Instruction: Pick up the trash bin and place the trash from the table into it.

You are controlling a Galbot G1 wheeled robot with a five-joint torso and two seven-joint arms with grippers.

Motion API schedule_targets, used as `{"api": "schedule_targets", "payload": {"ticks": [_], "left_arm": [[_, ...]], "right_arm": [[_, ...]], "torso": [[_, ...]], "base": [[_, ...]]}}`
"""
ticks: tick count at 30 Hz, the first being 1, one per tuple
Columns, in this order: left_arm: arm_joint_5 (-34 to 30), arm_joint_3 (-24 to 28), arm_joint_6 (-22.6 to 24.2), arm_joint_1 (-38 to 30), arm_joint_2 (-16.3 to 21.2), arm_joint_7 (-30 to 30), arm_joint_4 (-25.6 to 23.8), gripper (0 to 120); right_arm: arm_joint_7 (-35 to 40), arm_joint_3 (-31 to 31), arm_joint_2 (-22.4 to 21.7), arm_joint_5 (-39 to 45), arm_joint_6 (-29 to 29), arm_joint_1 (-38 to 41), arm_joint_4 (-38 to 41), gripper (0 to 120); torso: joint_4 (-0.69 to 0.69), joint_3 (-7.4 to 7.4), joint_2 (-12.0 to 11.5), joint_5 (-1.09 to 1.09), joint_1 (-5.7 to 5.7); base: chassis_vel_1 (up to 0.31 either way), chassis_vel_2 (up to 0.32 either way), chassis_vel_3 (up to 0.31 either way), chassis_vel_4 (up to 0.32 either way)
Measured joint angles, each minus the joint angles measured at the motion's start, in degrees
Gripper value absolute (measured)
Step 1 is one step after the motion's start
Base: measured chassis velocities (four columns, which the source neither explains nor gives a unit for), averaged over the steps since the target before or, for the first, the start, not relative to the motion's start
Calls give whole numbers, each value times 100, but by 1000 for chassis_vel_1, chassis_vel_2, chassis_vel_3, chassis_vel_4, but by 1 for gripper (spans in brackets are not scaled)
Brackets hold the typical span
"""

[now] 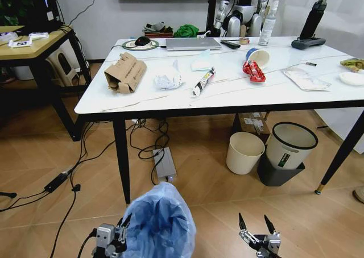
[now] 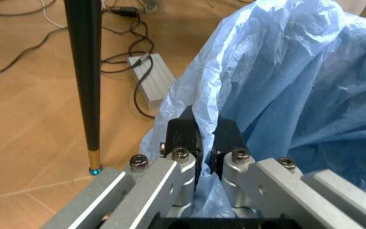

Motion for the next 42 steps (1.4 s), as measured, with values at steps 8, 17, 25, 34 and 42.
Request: {"api": "schedule_targets", "payload": {"ticks": [8, 17, 25, 34, 42], "left_arm": [[-55, 99, 66, 39, -12, -10, -52, 0], [48, 188, 87, 113, -57, -21, -89, 0], [100, 172, 72, 117, -53, -20, -108, 0], [165, 101, -46, 85, -55, 27, -79, 0], [166, 89, -55, 62, -35, 50, -63, 0]], "right_arm": [[-2, 3, -22, 8, -12, 20, -18, 100], [-5, -3, -21, 9, -14, 51, -40, 100], [-6, -3, -16, 6, 1, 53, -43, 100], [-8, -7, 6, 2, 9, 43, -34, 100], [-8, -6, 22, 2, 13, 33, -12, 100]], "torso": [[0, 128, 189, 0, 62], [0, 319, 480, 0, 162], [0, 435, 661, 0, 226], [0, 489, 742, 0, 255], [0, 597, 928, 0, 332]], "base": [[0, 0, 0, 0], [0, 0, 0, 0], [0, 0, 0, 0], [0, 0, 0, 0], [0, 0, 0, 0]]}}
